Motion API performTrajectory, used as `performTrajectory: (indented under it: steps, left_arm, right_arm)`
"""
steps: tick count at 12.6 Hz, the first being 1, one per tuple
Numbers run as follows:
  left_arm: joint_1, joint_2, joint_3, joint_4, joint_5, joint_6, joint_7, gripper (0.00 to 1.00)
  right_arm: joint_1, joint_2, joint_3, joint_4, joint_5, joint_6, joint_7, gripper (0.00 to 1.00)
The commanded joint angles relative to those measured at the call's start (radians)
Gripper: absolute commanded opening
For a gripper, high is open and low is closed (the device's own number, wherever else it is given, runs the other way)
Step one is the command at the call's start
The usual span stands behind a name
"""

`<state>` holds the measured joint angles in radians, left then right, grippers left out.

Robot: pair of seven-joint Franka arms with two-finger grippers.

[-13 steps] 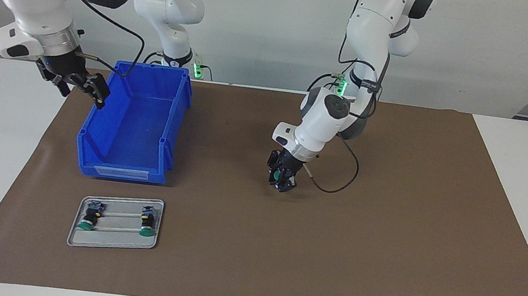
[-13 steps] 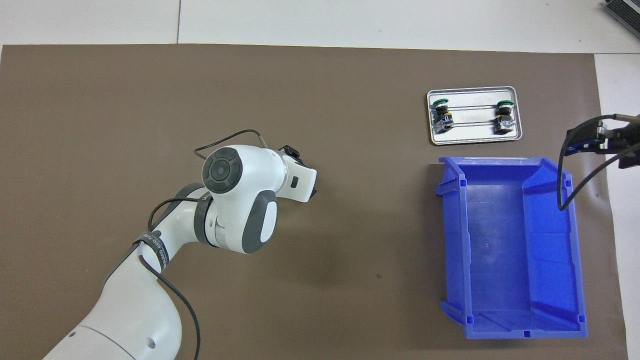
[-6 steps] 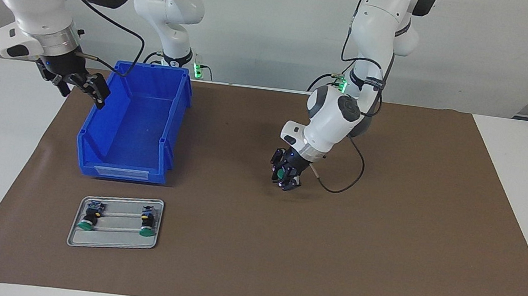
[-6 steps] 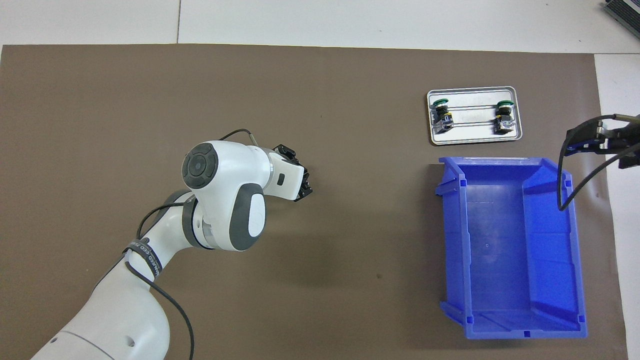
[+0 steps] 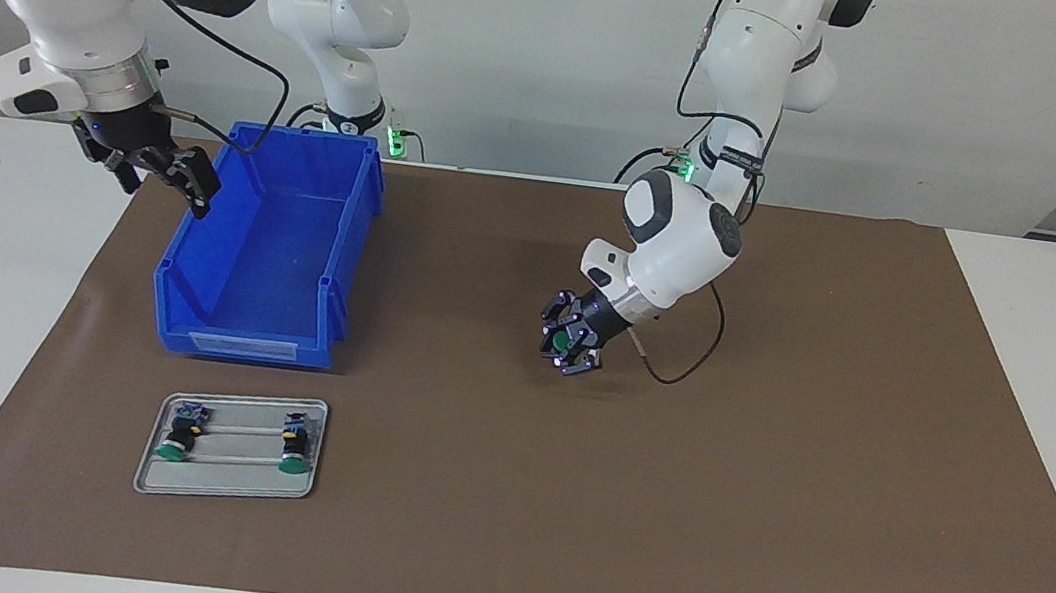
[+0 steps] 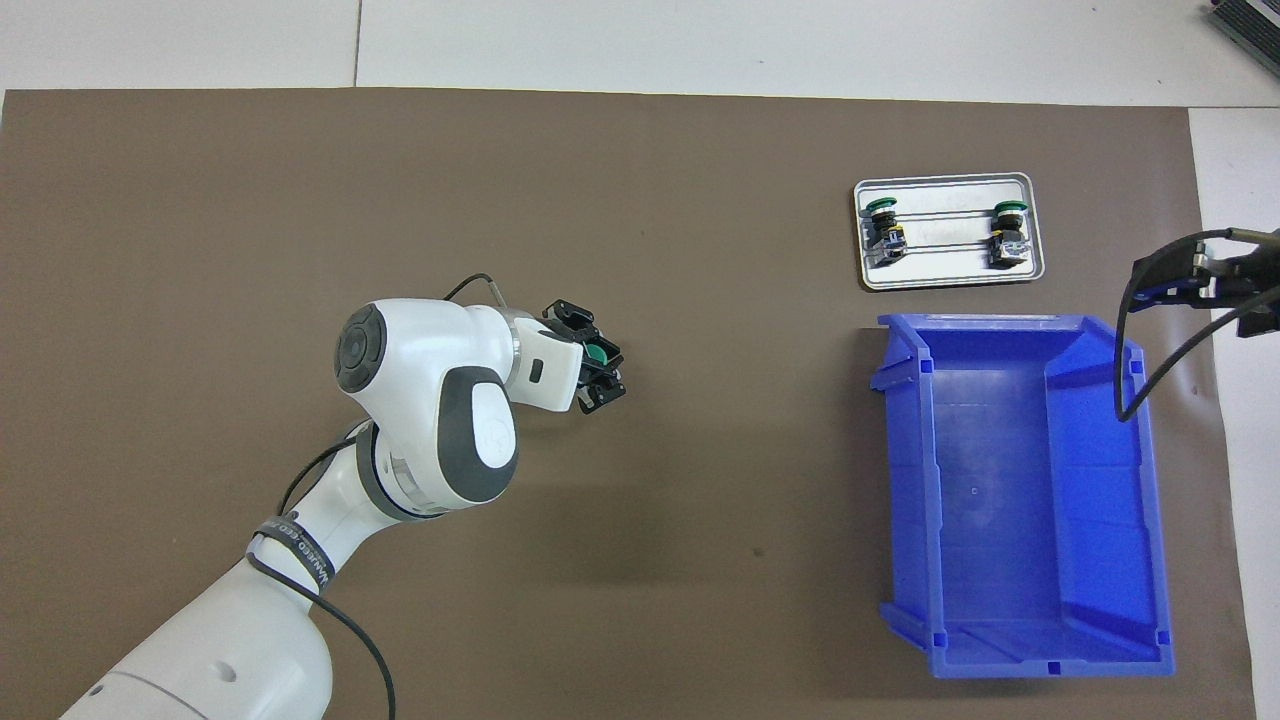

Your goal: Place and press button with both arms

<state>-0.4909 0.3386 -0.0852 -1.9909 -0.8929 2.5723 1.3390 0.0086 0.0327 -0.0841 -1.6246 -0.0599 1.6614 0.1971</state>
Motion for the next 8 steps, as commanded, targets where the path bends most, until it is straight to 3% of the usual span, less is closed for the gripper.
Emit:
performTrajectory:
  steps: [1, 6, 8]
  left_arm:
    - [0.009, -0.042, -0.005, -0.052, -0.044, -0.003, 0.058, 0.14]
    - [0.006, -0.052, -0.005, -0.092, -0.144, 0.028, 0.161, 0.15]
    - [0.006, -0.052, -0.005, -0.097, -0.147, 0.029, 0.160, 0.27]
  right_arm:
    - [-0.012, -0.028, 0.007, -0.037, 0.015, 0.024, -0.005, 1.00]
    - [-0.012, -0.028, 0.006, -0.037, 0.015, 0.024, -0.005, 1.00]
    - [-0.012, -0.028, 0.006, -0.037, 0.015, 0.026, -0.005, 1.00]
